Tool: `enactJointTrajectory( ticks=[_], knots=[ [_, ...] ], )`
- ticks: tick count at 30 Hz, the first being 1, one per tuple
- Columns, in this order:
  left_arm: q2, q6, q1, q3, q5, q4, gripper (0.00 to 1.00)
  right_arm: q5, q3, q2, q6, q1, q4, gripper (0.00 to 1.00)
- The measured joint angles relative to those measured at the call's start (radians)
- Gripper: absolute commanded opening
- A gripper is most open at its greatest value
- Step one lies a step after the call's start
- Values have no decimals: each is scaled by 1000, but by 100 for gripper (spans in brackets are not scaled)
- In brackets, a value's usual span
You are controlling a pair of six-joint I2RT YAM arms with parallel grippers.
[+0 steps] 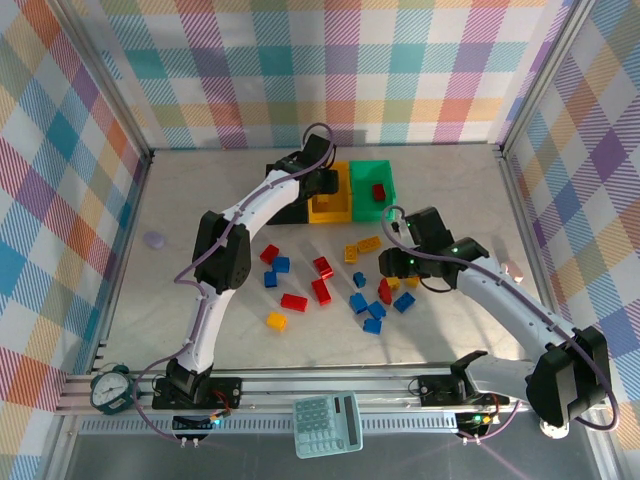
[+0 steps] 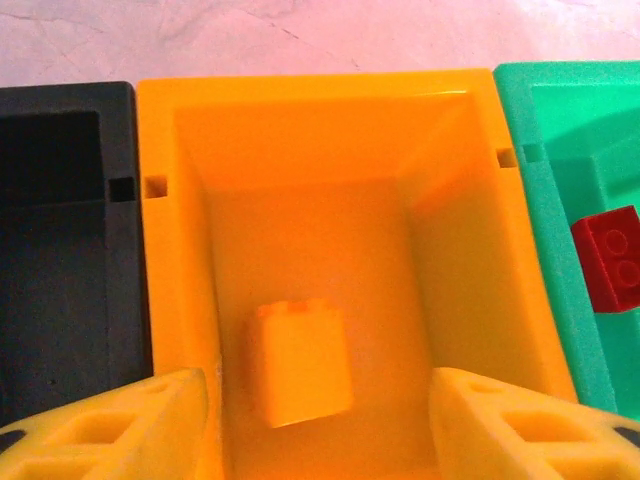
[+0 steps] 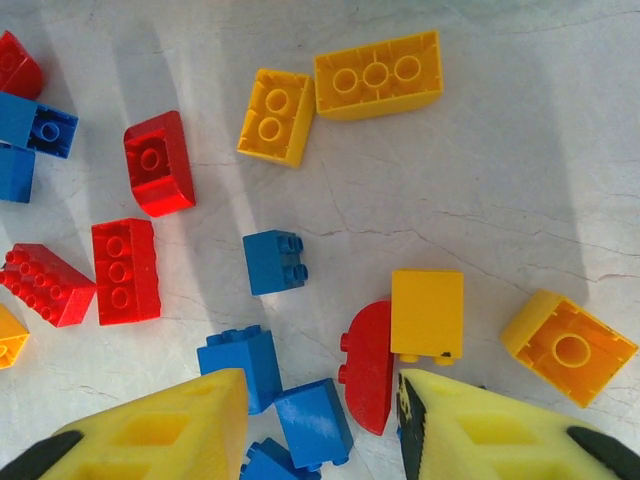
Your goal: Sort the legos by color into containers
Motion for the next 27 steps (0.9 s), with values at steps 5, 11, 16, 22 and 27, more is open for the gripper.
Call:
enactJointTrajectory(
  ticks=[5, 11, 16, 22, 27],
  knots=[
    [-32, 0, 0, -50, 8, 27, 66, 1, 0, 23, 0, 24, 4, 41],
    [-263, -3, 0, -318, 3, 66, 68, 1, 0, 89, 3, 65, 24, 40],
    [-491, -16, 0, -512, -18, 87, 68, 17, 3, 181, 4, 114, 53, 41],
    [-740, -66, 0, -774, -73, 80, 70, 58, 48, 314, 4, 166, 62, 41],
    [-849, -95, 0, -882, -103, 25, 70, 93, 81, 386, -1, 177, 68, 43]
  ],
)
